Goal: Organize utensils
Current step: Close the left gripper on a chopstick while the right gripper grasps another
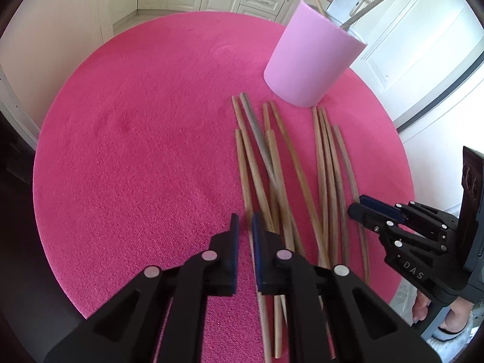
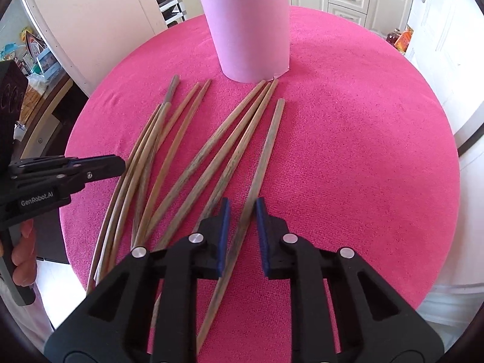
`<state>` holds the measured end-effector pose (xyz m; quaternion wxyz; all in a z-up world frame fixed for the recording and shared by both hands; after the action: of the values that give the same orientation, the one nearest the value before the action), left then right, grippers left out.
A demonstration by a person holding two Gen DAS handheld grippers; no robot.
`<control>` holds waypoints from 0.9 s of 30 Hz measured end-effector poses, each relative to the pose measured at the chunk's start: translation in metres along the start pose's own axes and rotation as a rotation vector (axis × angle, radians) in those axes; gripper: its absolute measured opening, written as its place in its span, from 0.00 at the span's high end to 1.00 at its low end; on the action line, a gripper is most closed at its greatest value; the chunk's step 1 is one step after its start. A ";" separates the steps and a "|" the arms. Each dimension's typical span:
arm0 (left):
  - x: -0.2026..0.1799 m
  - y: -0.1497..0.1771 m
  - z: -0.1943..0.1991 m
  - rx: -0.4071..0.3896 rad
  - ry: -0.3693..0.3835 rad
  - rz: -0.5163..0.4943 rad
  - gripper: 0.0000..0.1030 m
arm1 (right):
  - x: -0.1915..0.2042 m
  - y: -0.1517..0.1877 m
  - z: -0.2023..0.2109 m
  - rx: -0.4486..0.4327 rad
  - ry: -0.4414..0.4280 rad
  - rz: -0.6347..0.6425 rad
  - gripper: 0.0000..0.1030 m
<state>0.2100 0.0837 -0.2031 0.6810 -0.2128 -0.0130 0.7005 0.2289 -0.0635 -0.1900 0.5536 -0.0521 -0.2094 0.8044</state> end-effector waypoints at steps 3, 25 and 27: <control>0.002 0.002 0.001 0.001 -0.007 -0.001 0.91 | 0.000 -0.001 -0.001 0.004 0.005 0.002 0.83; -0.007 0.000 -0.006 -0.019 -0.180 -0.057 0.94 | -0.008 -0.003 -0.004 -0.003 0.031 0.013 0.90; -0.004 0.000 -0.003 -0.034 -0.169 -0.036 0.94 | -0.012 -0.002 -0.002 -0.016 0.022 0.001 0.91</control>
<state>0.2104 0.0790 -0.2046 0.6861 -0.1642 -0.0864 0.7035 0.2355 -0.0736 -0.1925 0.5552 -0.0653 -0.2097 0.8022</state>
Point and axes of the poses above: each gripper's, at about its wrist camera, not at the fingertips, and z roughly against the way its jaws point, x to its left, y to its underside, the point moved 6 cm from there along -z, roughly the way its jaws point, and after that the axes turned 4 degrees about x, right-handed, at the moved point
